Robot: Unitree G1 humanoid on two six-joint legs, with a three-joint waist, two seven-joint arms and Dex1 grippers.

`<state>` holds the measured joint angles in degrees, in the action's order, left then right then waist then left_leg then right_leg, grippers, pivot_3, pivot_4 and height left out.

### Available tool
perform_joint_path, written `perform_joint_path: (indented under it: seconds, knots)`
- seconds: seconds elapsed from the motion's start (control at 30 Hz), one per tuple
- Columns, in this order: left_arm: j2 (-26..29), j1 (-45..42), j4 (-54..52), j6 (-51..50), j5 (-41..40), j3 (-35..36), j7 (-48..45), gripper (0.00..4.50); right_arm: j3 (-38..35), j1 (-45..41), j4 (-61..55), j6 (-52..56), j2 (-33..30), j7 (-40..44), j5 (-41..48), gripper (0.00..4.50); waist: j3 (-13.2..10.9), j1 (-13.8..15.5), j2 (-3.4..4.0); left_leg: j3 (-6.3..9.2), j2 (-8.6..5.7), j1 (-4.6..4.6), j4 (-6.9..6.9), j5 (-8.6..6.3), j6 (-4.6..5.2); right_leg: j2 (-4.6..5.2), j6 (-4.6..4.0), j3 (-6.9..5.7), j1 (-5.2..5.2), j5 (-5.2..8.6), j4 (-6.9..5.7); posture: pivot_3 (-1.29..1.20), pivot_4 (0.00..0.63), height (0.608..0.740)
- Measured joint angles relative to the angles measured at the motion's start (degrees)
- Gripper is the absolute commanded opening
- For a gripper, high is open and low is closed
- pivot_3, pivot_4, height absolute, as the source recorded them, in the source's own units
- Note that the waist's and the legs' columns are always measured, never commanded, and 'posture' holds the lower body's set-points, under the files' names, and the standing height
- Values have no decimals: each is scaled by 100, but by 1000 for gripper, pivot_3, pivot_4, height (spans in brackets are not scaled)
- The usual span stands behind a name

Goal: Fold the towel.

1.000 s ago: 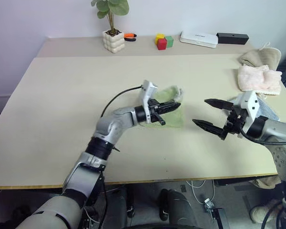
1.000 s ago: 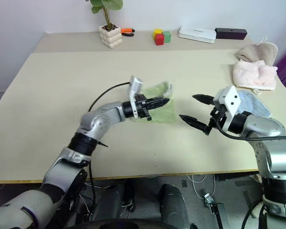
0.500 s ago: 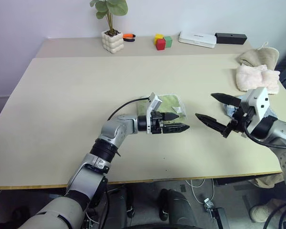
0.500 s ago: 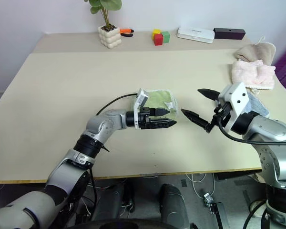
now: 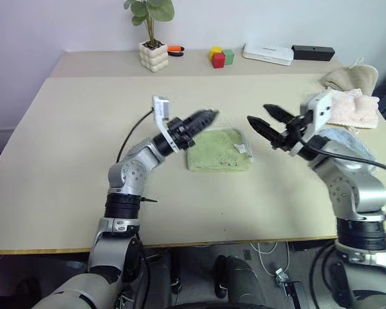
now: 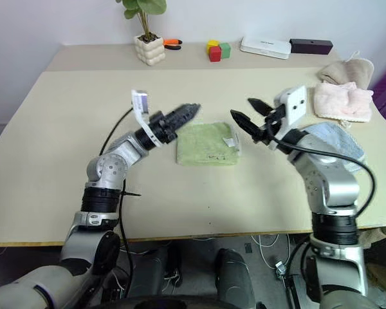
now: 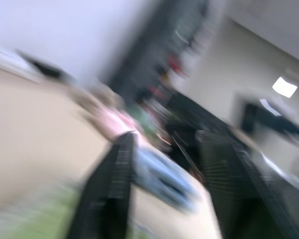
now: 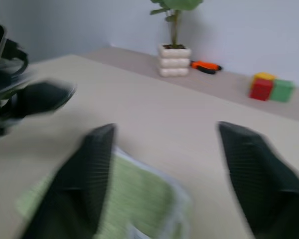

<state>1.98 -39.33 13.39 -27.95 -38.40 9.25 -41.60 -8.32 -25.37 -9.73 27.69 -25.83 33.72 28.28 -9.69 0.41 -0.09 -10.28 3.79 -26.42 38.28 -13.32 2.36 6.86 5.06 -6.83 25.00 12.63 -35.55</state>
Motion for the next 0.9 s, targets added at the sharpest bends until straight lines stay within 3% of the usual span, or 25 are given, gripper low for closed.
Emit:
perform_joint_path:
  seconds: [0.03,0.1,0.2,0.4,0.67,0.9]
  knots:
    - [-71,21,23,144,119,4,180,88,119,-4,2,5,218,-220,-96,1143,0,3,0,-1,-1,0,-1,1,-1,0,1,-1,0,0,-1,0,150,740]
    - [-253,85,165,415,410,-70,513,0,332,-98,130,-2,713,-812,-368,33,0,14,1,-8,-2,0,3,2,-2,-1,3,0,-1,-2,-3,0,150,740]
    - [-485,189,331,499,567,-204,698,0,369,-296,518,-59,1247,-1475,-653,33,1,23,1,-16,-2,-1,9,3,0,-1,5,1,-4,-3,0,0,150,740]
    - [-746,109,843,477,870,-460,982,0,643,-319,1274,-481,1753,-1984,-1230,33,2,-28,3,-23,-2,1,3,4,-2,-5,6,1,-3,-3,-1,0,150,740]
    - [-582,24,1618,547,1392,-522,1555,0,671,288,1816,-1058,1788,-2285,-1697,33,9,-119,1,-21,0,19,-1,6,-6,-6,6,1,-19,-2,-2,0,150,740]
    - [-312,113,1490,238,1063,-131,1421,0,652,287,1893,-1205,1707,-2251,-1793,33,9,-139,2,-6,6,53,-7,-12,21,-5,4,5,-43,-1,0,0,150,740]
